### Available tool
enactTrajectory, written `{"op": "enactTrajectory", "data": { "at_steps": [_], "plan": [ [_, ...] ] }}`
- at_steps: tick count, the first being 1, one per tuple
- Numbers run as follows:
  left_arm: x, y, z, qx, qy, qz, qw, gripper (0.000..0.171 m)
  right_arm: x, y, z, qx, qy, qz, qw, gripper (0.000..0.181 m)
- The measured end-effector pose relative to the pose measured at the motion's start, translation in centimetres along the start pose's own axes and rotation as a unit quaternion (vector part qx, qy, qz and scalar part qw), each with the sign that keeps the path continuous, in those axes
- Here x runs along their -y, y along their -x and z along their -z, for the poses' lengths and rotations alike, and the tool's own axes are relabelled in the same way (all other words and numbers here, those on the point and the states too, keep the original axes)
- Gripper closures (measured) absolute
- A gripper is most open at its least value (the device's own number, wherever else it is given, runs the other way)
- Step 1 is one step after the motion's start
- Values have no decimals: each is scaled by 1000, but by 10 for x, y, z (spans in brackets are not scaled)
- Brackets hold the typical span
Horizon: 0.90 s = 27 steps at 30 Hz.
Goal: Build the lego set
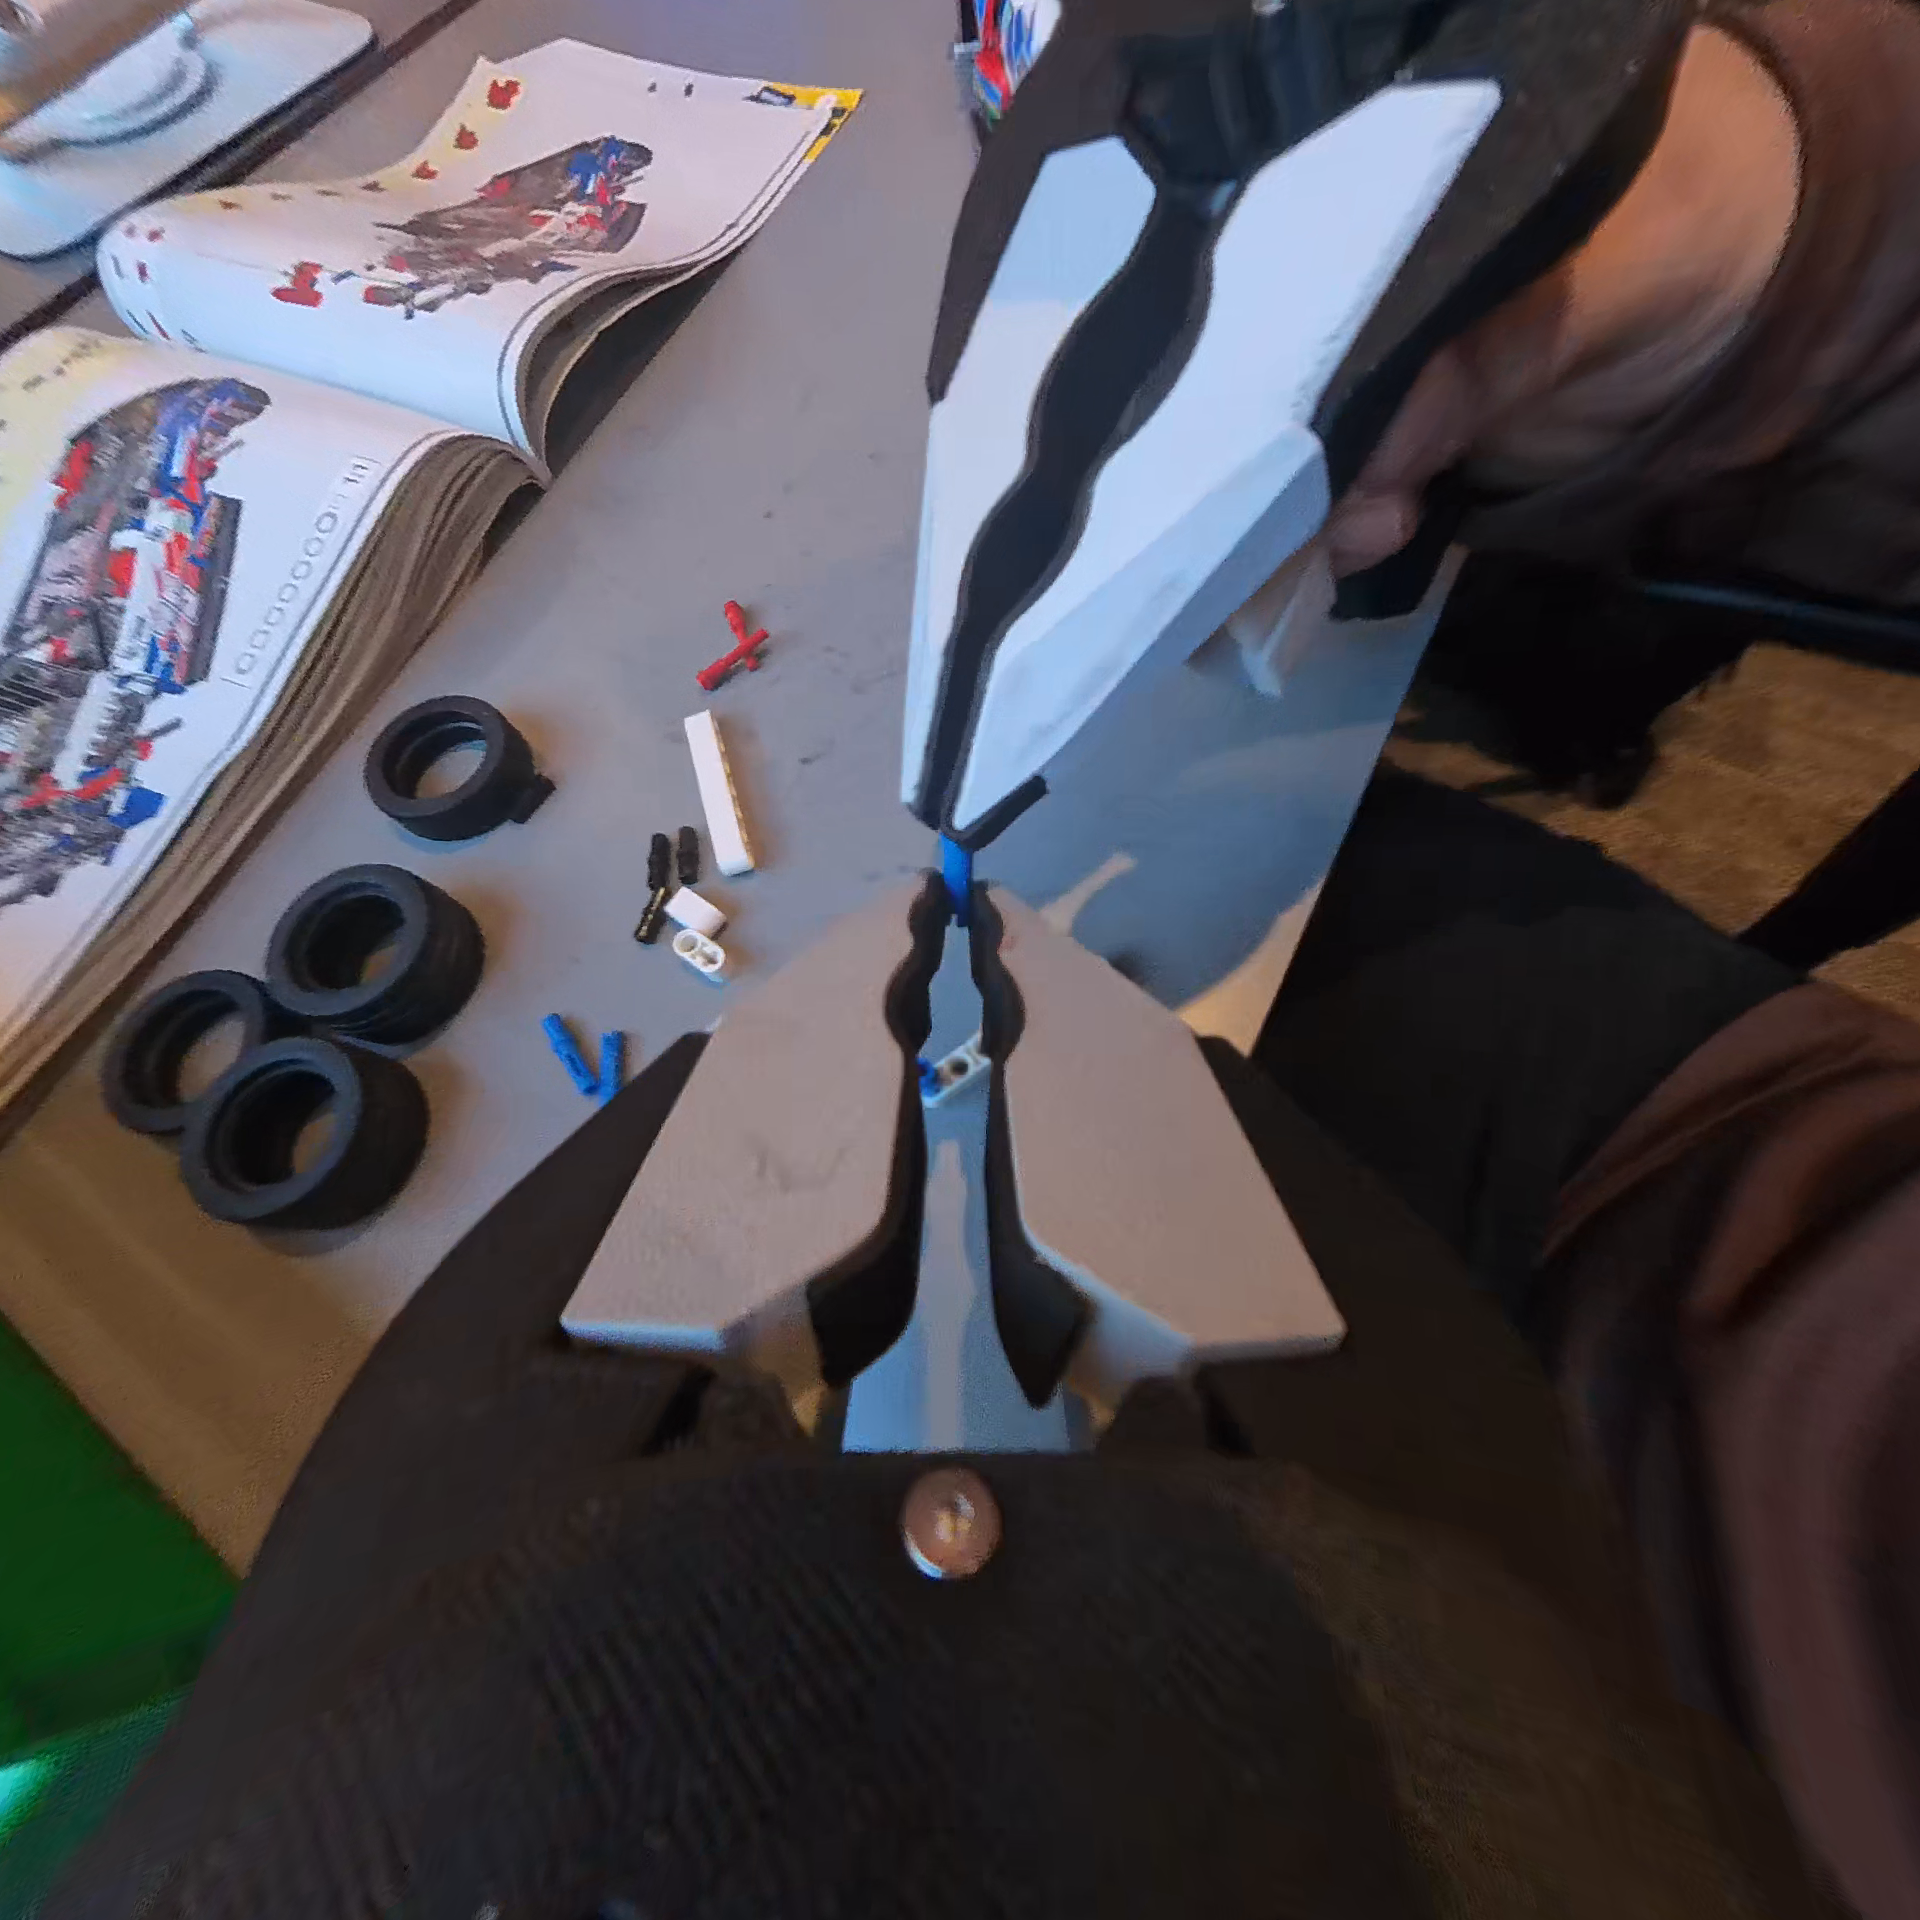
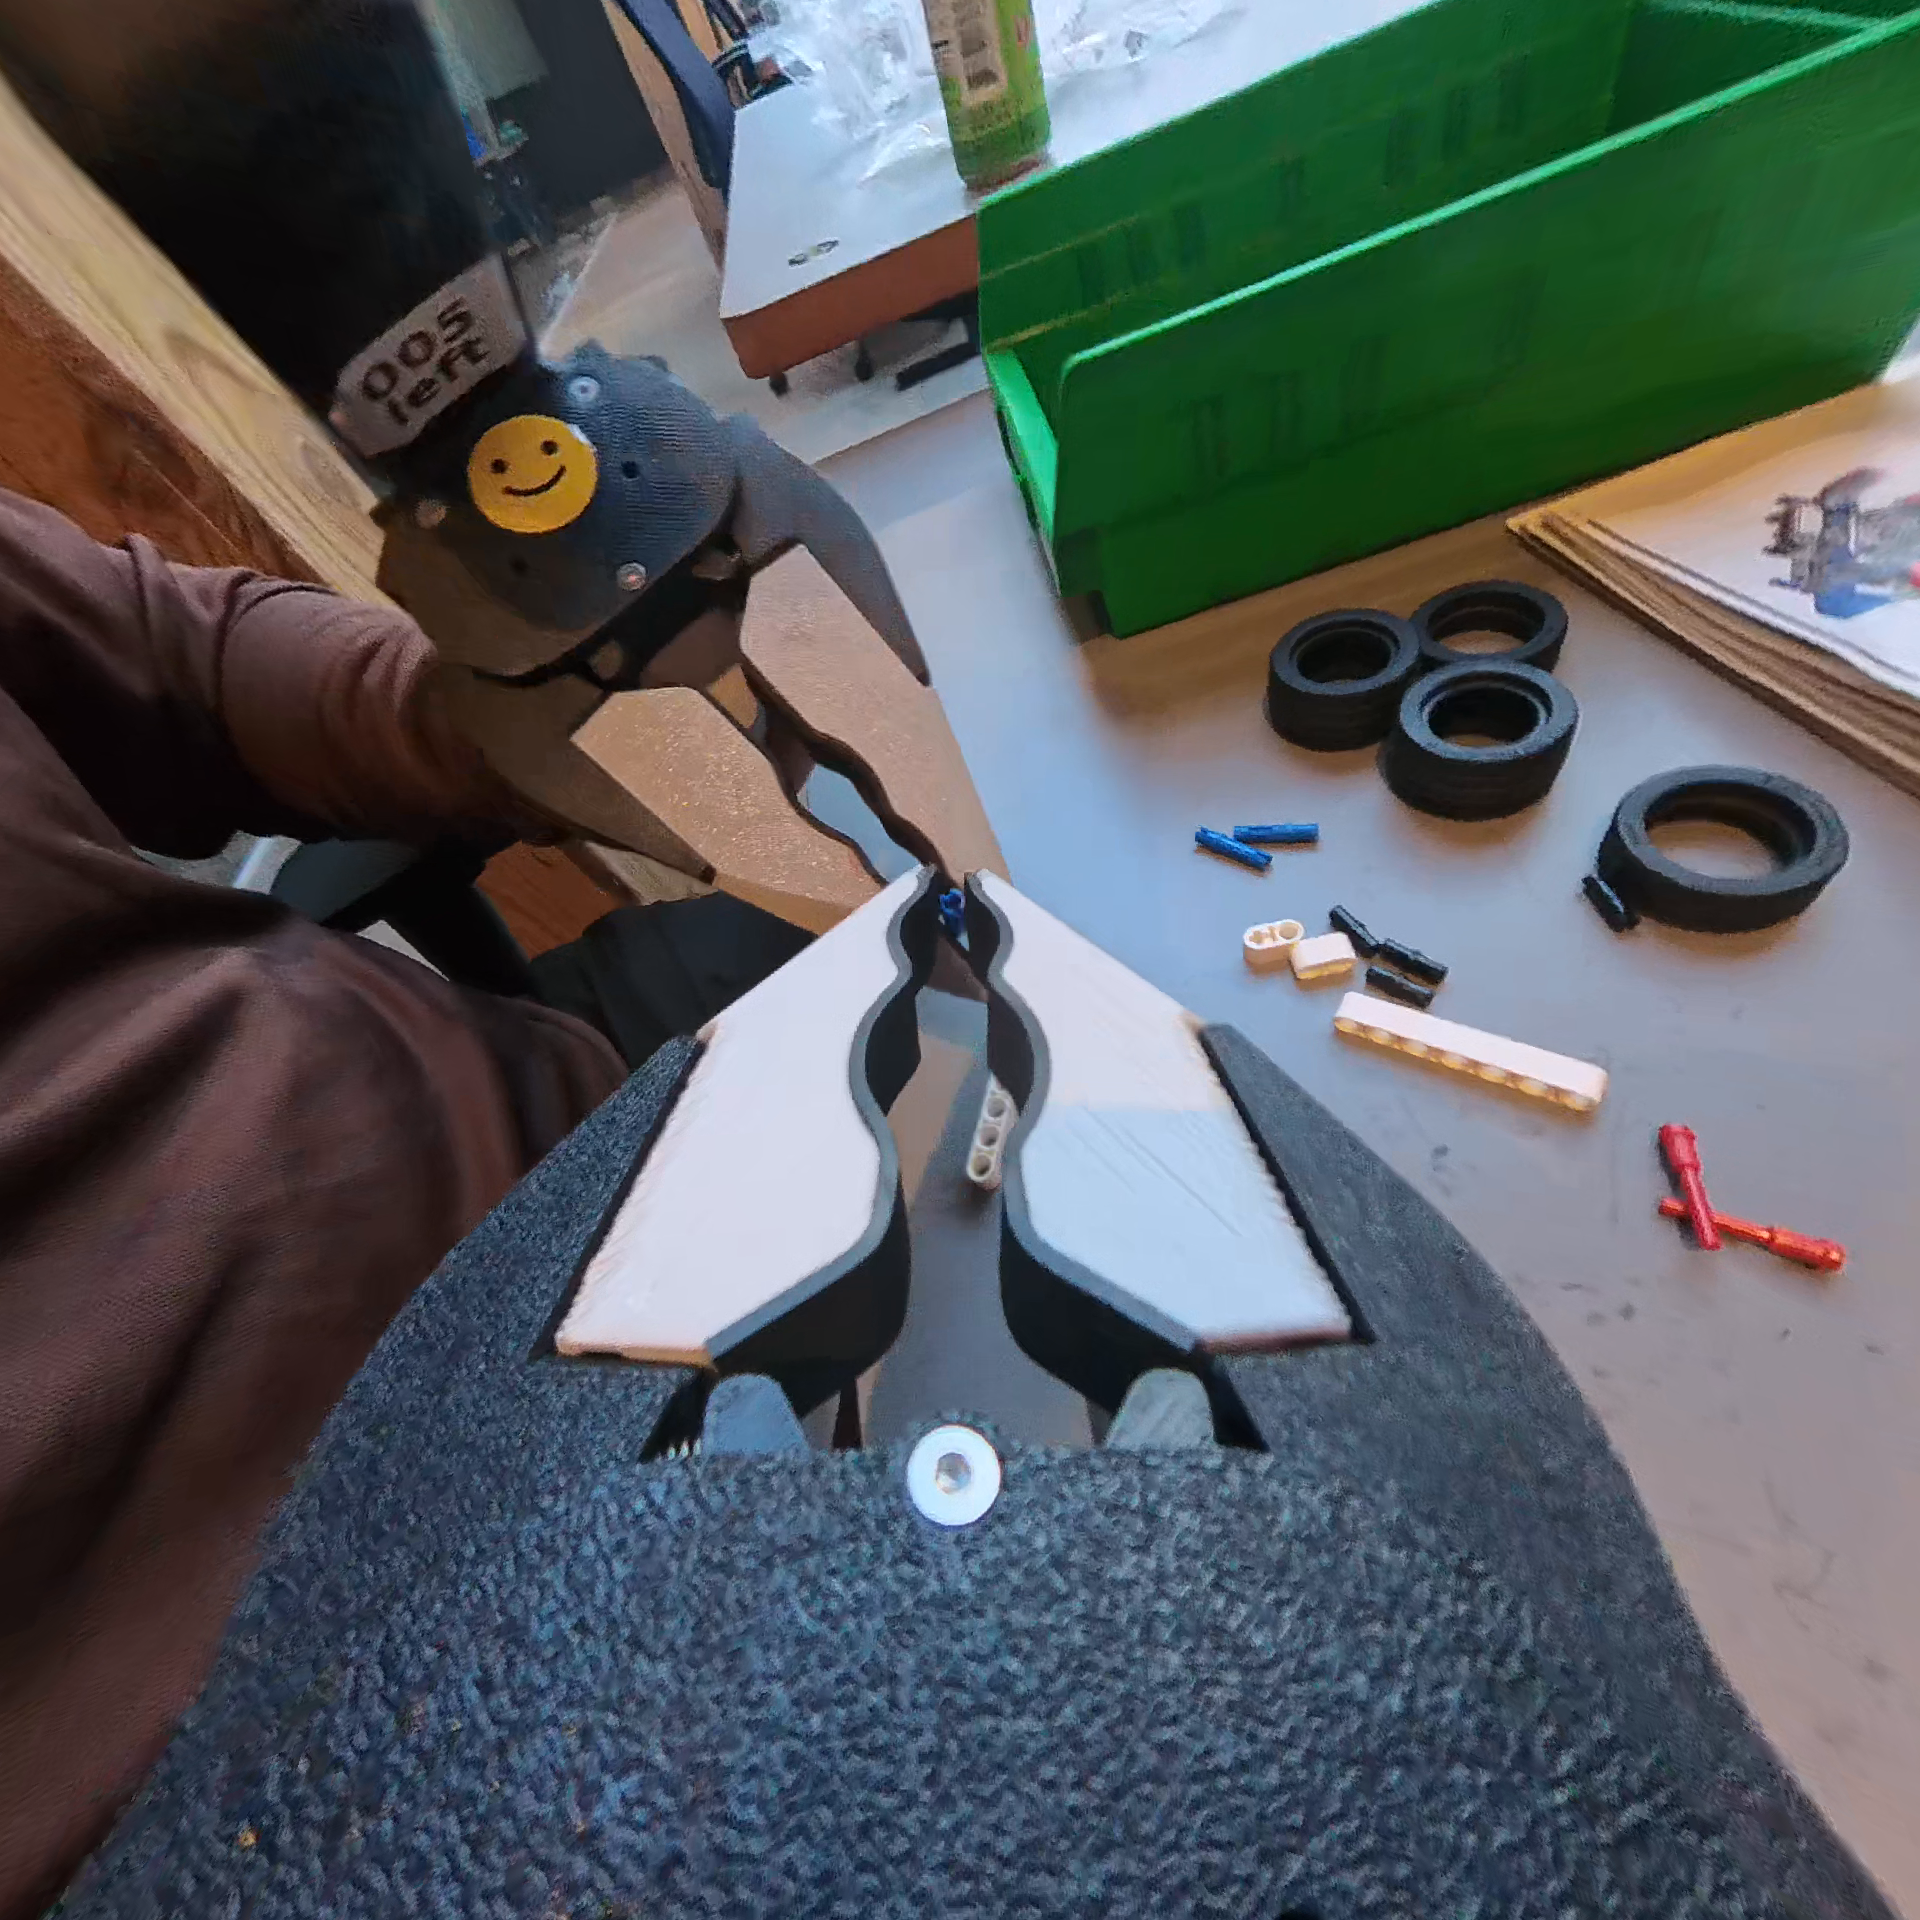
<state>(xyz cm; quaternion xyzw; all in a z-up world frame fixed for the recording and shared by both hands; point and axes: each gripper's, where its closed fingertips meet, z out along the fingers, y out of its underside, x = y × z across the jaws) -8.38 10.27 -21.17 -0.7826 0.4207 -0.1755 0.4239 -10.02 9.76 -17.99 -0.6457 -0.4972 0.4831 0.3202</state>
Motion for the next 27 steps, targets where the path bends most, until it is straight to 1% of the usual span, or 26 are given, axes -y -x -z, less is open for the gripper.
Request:
{"op": "enactTrajectory", "data": {
  "at_steps": [5,8,10,11,12,13,15,17,19,23,25,27],
  "plan": [
    [6,-9,4,-45,-22,50,997,171,6,9,1,9,-10,21,1000,177],
    [8,-10,7,-54,-35,57,996,171,6,7,3,-3,-5,30,1000,177],
    [6,-5,11,-48,-26,34,998,167,6,4,5,-14,-3,29,999,178],
    [5,1,15,-38,-23,14,999,159,7,1,7,-21,-5,27,999,177],
    [4,6,20,-34,-23,-7,999,156,6,1,8,-21,-3,24,999,177],
    [2,8,23,-45,-21,-31,998,154,3,0,9,-21,2,20,1000,177],
    [-13,14,22,-67,7,-66,996,150,-6,-4,9,-27,24,21,999,177],
    [-32,17,14,-100,44,-81,991,139,-18,-7,7,-36,53,27,998,177],
    [-42,17,4,-125,62,-87,986,137,-28,-7,6,-42,77,33,996,177],
    [-57,1,-12,-177,94,-132,971,140,-40,-5,5,-50,99,36,993,177],
    [-57,-12,-14,-213,90,-136,963,148,-47,-5,5,-52,106,34,992,177],
    [-55,-18,-16,-224,80,-125,963,162,-53,-7,5,-59,111,34,991,177]
  ]
}}
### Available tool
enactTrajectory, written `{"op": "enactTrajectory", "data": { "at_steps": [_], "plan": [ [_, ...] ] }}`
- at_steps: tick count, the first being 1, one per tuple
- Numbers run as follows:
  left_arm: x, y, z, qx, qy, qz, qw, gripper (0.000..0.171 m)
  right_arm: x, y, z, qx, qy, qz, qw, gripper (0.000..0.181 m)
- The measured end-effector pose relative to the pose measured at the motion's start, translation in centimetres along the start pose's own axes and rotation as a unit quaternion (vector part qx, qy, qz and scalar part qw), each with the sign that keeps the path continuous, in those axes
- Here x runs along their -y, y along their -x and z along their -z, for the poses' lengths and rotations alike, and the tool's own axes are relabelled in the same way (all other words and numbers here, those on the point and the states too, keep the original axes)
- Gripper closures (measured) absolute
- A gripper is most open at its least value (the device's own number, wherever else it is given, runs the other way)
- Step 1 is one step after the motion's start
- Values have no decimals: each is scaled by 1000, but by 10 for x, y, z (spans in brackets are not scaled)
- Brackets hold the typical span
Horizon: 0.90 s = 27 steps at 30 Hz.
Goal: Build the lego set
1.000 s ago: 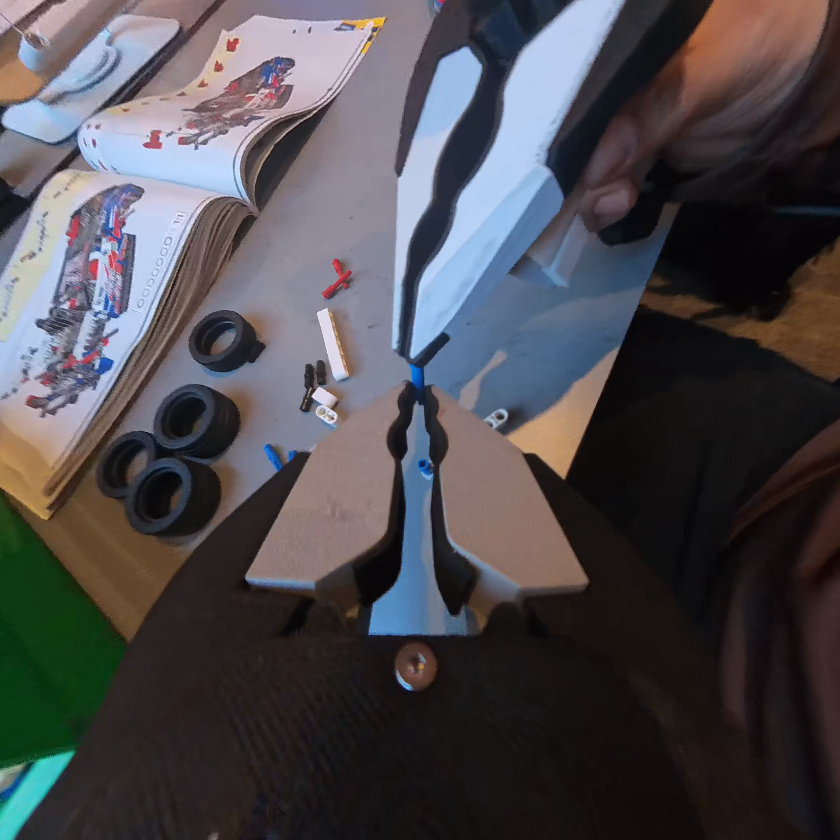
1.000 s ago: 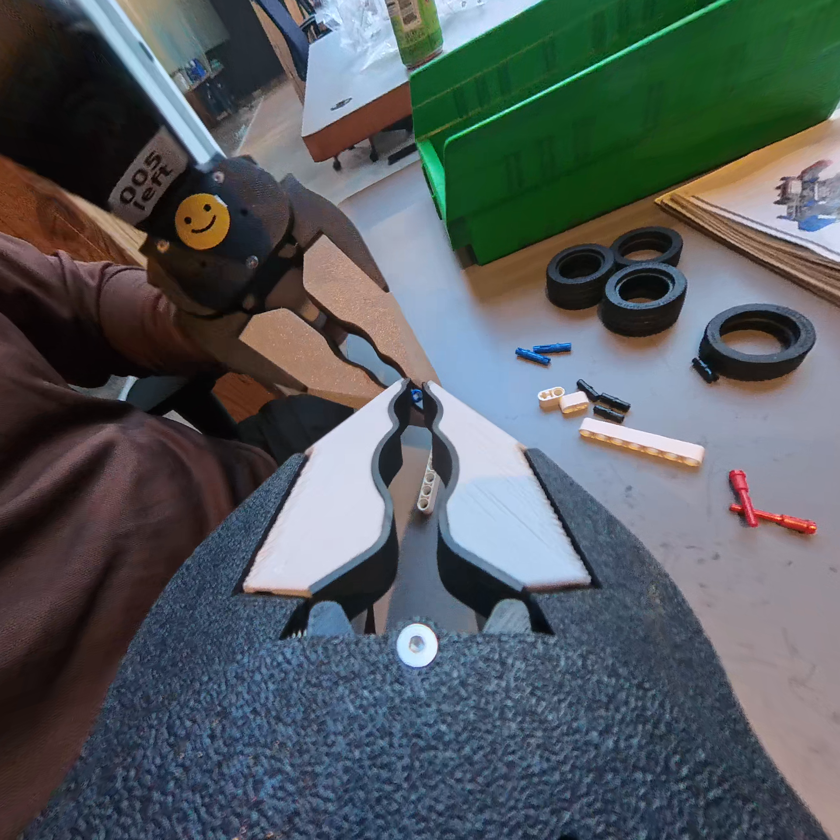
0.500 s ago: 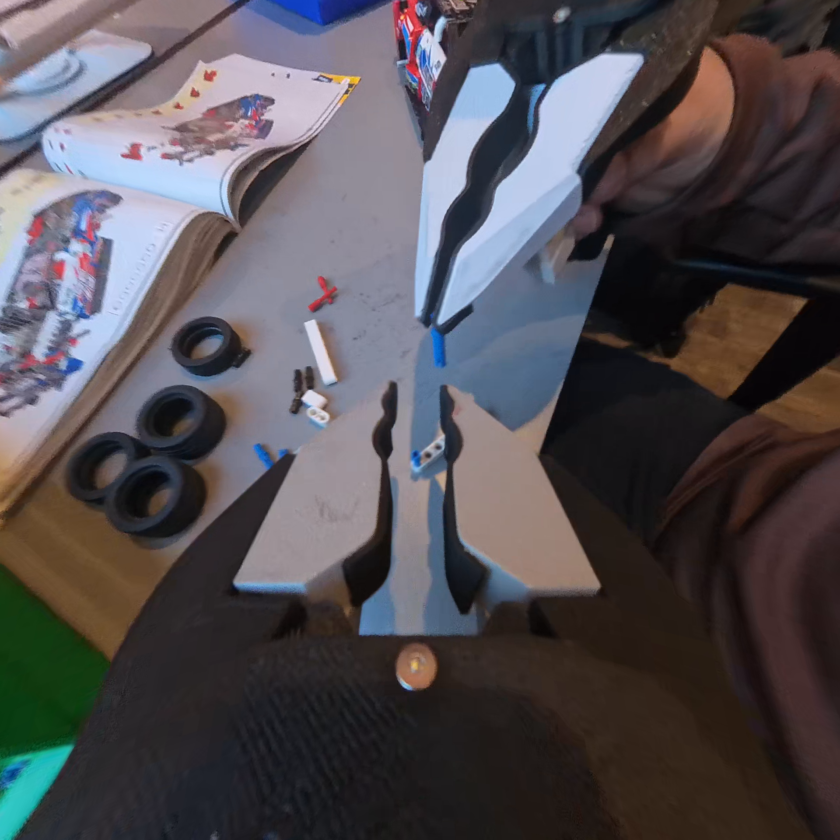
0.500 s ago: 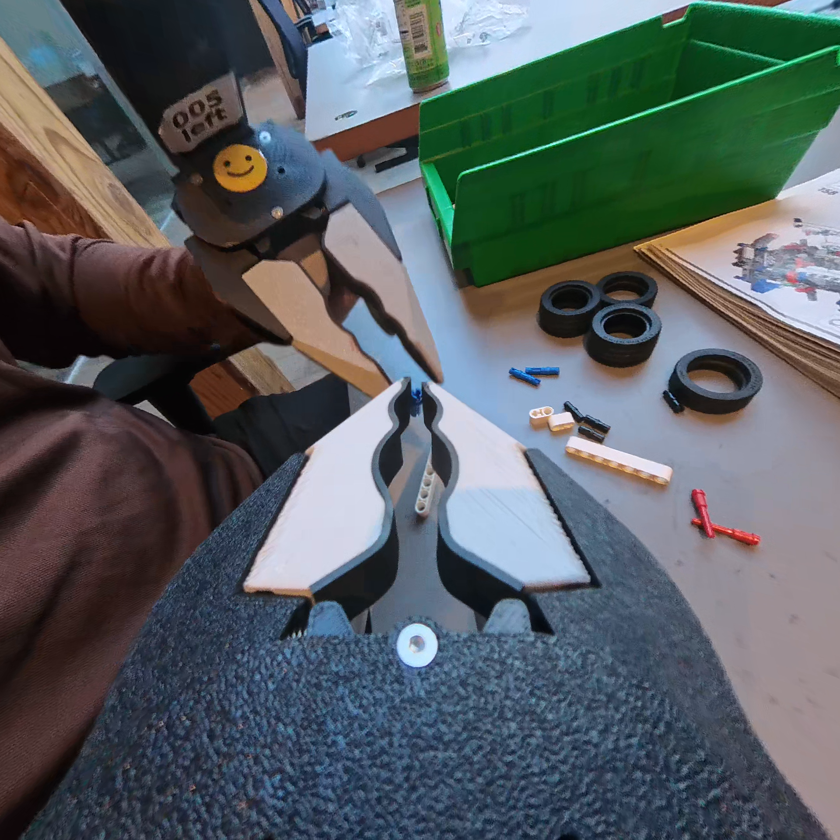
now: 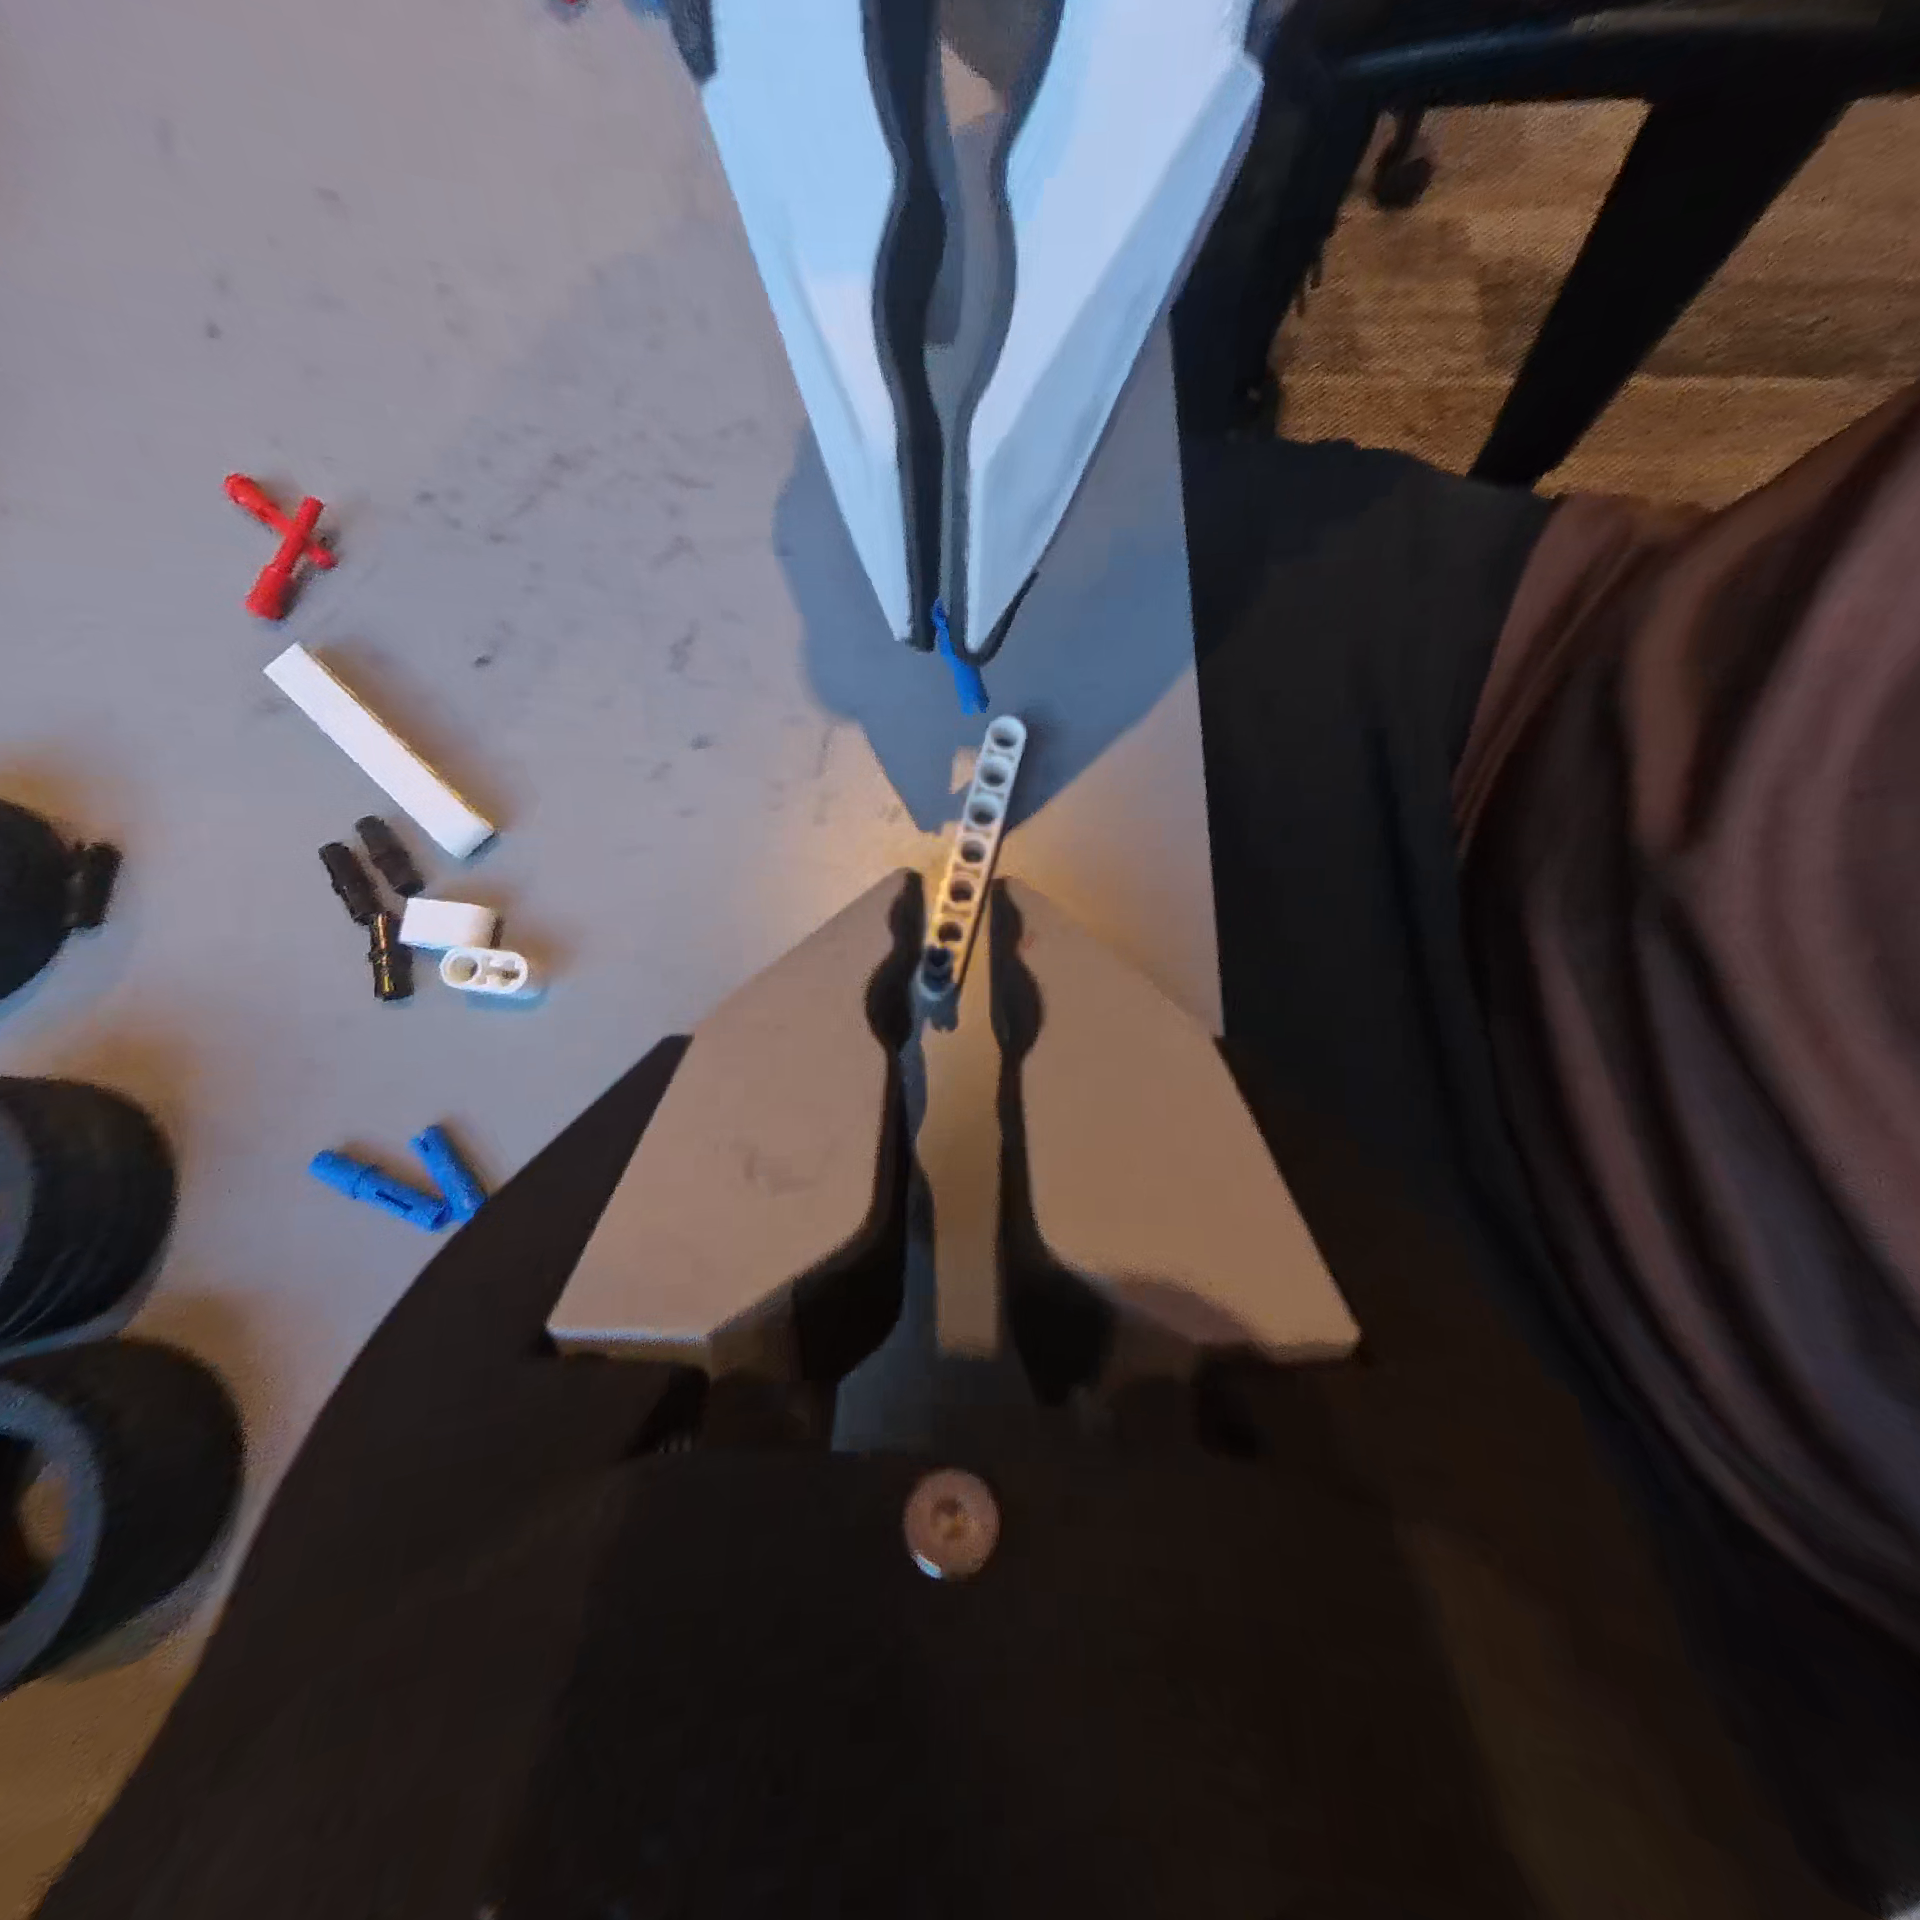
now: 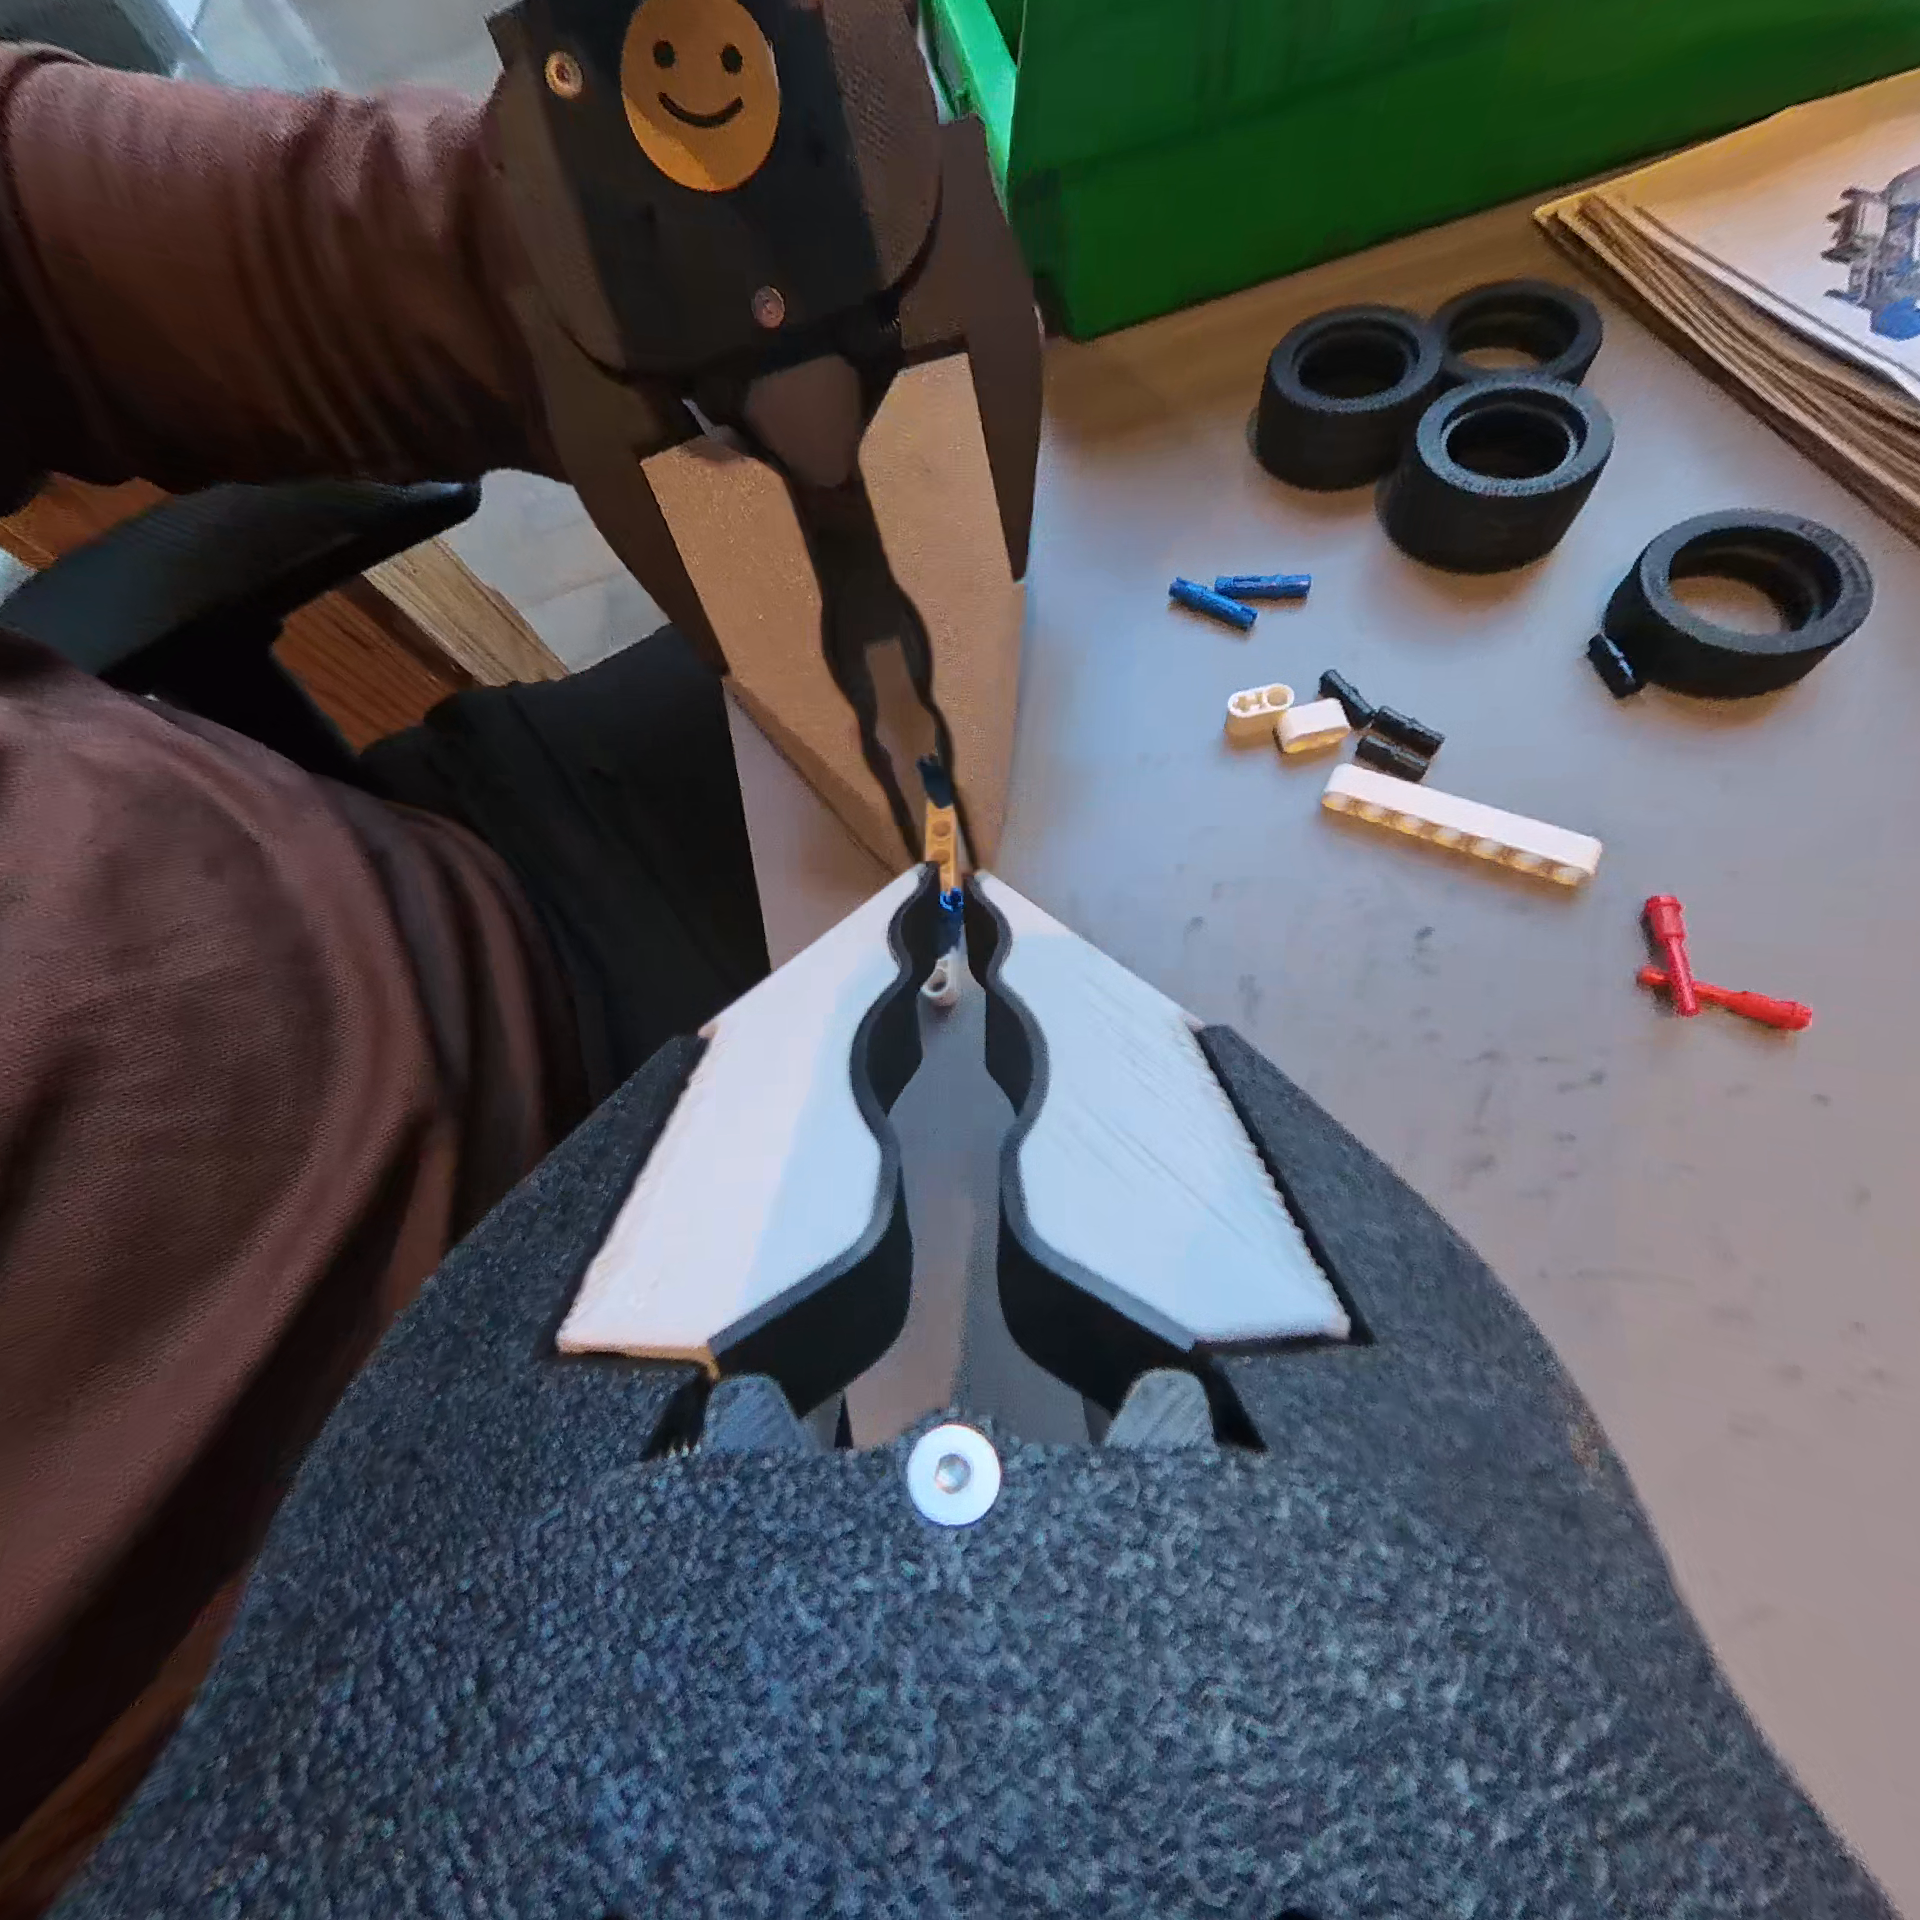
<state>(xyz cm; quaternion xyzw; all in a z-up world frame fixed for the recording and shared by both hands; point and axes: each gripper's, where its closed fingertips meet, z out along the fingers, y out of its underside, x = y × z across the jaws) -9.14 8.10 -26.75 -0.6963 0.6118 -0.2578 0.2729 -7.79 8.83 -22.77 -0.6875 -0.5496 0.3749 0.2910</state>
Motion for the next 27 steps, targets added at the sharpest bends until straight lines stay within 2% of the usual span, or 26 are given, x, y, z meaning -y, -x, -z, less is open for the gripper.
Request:
{"op": "enactTrajectory", "data": {
  "at_steps": [1,9,20,27],
  "plan": [
    [1,0,-1,1,-7,7,1000,167,-3,0,-1,0,4,-3,1000,177],
    [2,0,-2,18,-18,30,999,167,-13,-4,-3,-2,15,-20,1000,178],
    [2,0,-2,20,-19,57,998,167,-12,-11,-3,-56,13,44,997,178],
    [3,1,-2,21,-21,72,997,167,-11,-10,-1,-50,10,47,998,178]
  ]
}}
